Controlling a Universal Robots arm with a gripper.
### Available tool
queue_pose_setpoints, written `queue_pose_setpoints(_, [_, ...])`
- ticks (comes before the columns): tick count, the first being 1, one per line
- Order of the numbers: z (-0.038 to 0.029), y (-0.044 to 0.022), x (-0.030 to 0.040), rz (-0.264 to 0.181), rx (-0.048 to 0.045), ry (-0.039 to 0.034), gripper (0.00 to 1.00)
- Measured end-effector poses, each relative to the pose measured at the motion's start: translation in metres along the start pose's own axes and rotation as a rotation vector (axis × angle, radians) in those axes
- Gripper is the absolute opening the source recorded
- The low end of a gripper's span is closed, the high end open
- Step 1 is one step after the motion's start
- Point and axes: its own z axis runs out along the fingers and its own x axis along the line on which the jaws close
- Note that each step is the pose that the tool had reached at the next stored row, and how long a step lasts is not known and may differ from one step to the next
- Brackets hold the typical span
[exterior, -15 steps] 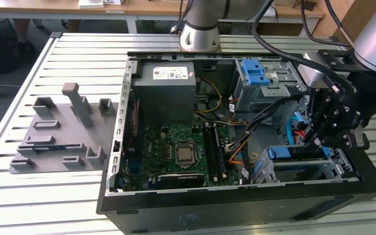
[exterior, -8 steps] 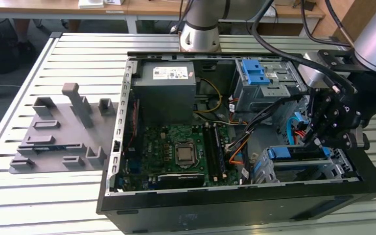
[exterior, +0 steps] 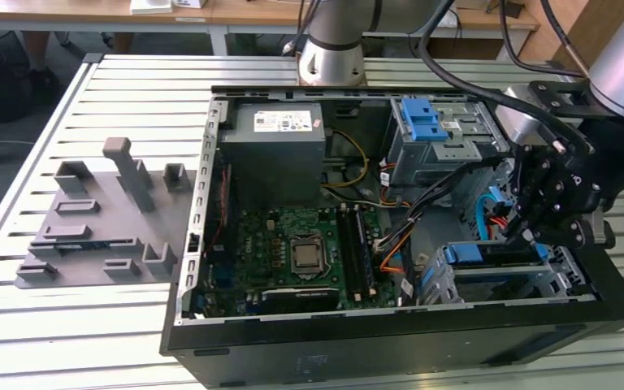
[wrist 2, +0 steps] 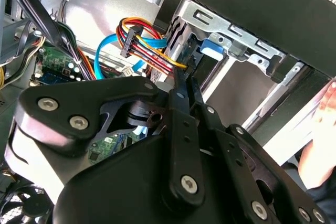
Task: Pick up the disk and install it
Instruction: 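Insert the first disk wire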
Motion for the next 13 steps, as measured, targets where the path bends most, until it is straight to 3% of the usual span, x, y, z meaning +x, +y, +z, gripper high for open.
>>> queue_pose_setpoints(13, [0.0027, -0.0002, 0.0016, 0.000, -0.0001, 0.0003, 0.16])
